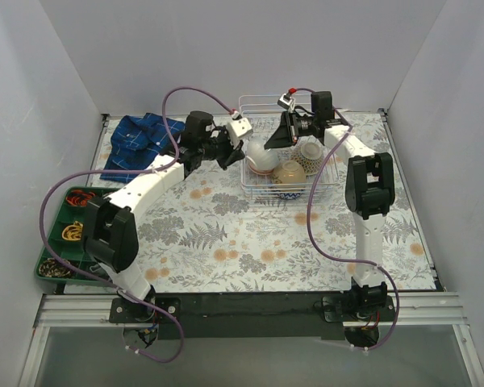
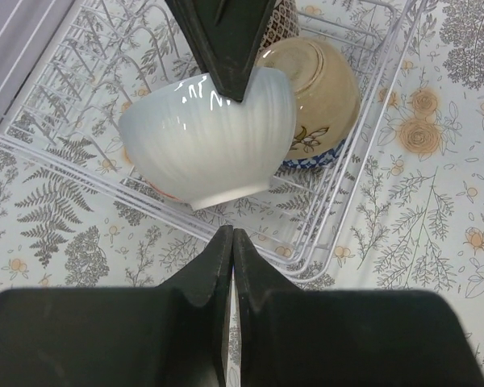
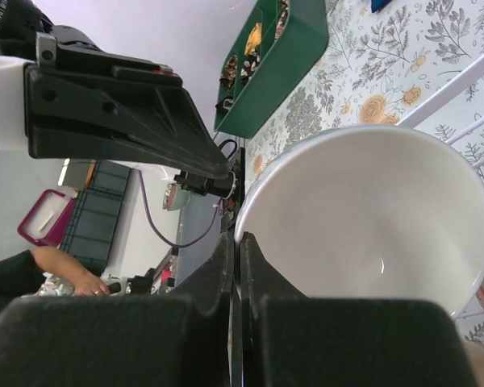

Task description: Load the bowls into the dish rack

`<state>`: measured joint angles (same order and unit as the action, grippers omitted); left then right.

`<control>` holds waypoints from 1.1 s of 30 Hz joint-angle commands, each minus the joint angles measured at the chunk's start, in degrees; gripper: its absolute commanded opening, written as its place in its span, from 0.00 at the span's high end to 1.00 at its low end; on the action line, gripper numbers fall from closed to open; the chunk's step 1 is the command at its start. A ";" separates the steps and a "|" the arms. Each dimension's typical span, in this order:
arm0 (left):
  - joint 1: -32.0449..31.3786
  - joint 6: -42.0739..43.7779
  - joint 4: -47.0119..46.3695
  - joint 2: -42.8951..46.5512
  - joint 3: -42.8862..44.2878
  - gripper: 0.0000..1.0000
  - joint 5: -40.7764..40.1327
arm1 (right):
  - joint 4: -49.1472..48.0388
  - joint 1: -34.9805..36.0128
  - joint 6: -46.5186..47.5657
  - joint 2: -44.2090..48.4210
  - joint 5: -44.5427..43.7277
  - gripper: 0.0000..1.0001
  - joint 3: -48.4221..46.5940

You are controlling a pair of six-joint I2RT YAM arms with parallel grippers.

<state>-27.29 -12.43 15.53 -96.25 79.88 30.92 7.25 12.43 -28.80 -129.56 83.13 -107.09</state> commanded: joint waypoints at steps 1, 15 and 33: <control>-1.71 2.14 1.34 -2.27 3.88 1.00 1.08 | -9.87 -0.12 -7.14 -1.05 8.01 0.99 -1.02; -4.35 2.67 2.49 -6.93 5.82 1.00 -2.43 | -14.54 -0.39 -11.37 -6.32 7.13 0.99 -2.86; -4.70 2.67 2.22 -10.98 9.77 1.00 -9.21 | -15.07 0.40 -13.12 -7.46 7.92 0.99 -3.48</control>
<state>-32.71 -10.90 19.27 -109.38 87.70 24.95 -7.31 12.49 -42.24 -134.45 86.59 -109.86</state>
